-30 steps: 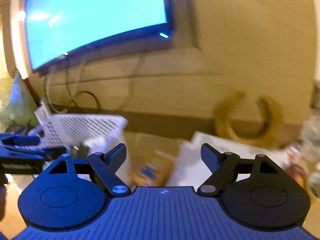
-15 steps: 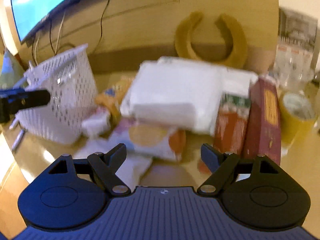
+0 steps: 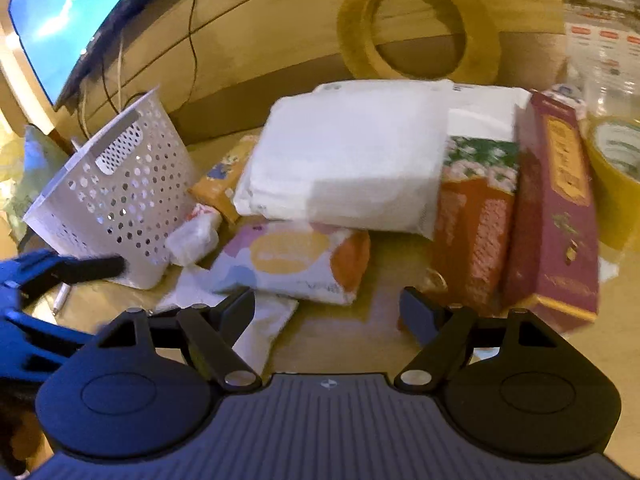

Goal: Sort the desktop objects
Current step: 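Move both open tools back over the pile beside the basket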

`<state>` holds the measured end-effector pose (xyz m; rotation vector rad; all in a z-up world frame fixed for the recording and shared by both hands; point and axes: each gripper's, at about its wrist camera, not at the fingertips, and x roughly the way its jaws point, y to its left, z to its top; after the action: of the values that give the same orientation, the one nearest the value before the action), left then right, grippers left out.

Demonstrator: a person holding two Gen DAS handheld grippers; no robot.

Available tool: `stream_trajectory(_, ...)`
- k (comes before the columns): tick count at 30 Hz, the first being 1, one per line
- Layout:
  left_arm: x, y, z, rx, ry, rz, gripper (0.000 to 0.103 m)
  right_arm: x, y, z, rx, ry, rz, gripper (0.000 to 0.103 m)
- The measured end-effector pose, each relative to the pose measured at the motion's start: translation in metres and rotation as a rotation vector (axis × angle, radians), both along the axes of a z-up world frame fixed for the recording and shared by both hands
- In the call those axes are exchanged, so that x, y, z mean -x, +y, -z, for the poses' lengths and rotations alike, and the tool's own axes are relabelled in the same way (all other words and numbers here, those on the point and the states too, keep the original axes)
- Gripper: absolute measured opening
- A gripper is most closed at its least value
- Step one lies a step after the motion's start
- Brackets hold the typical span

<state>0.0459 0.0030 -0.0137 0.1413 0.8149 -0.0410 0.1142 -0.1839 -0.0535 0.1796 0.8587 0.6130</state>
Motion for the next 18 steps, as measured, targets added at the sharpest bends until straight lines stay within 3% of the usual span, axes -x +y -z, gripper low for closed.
stream_trajectory(4,-0.02,0.008,0.016,0.031,0.033,-0.014,0.091,-0.011,0.01,0.005,-0.015,0.012,-0.02,0.083)
stream_trajectory(8,-0.041,0.015,0.031,0.026,0.075,-0.043,0.079,-0.025,0.014,0.016,-0.02,0.053,-0.024,0.081)
stream_trajectory(18,-0.069,0.026,0.049,0.09,0.132,-0.048,0.078,-0.04,0.02,0.024,-0.054,0.112,-0.031,0.081)
